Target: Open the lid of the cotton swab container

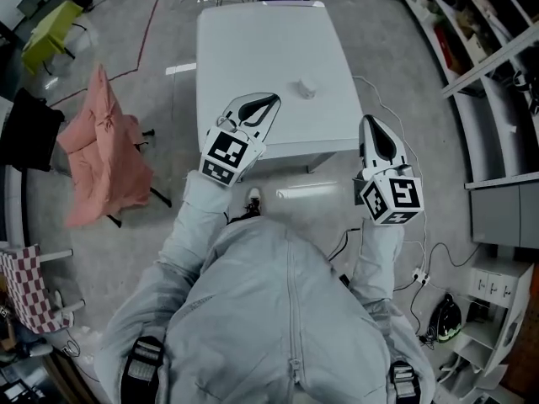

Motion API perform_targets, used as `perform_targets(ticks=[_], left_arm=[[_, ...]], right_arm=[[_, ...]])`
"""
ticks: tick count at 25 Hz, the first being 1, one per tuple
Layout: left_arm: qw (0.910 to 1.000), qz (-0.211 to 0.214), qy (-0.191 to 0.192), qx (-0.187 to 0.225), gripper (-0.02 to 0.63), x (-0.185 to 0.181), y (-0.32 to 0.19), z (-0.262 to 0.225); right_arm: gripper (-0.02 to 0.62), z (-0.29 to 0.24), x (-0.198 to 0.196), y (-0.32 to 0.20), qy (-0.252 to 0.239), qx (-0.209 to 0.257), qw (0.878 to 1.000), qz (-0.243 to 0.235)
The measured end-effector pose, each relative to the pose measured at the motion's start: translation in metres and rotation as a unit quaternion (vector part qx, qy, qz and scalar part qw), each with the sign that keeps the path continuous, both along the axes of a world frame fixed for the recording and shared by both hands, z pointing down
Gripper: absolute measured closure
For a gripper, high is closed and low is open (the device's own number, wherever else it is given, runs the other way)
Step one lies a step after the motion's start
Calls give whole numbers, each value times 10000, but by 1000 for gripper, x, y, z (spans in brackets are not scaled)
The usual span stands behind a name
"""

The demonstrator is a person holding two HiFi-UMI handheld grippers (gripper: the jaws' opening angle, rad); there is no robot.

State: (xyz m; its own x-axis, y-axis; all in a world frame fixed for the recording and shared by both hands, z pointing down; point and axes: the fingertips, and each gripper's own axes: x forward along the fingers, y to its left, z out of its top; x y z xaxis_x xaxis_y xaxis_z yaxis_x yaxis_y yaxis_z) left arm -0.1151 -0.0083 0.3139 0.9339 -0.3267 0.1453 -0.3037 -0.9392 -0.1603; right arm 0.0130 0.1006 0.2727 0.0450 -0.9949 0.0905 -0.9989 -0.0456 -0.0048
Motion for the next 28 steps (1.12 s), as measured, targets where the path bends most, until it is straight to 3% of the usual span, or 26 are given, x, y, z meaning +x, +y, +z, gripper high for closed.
perform_targets(ticks=[15,28], left_arm=[[9995,218,25,-220,582,55,-121,7],[9980,268,-285,-488,581,66,-162,54]], right_arm=[[565,24,46,-120,-21,-406,9990,165],[563,65,51,-168,-162,-674,9975,150]])
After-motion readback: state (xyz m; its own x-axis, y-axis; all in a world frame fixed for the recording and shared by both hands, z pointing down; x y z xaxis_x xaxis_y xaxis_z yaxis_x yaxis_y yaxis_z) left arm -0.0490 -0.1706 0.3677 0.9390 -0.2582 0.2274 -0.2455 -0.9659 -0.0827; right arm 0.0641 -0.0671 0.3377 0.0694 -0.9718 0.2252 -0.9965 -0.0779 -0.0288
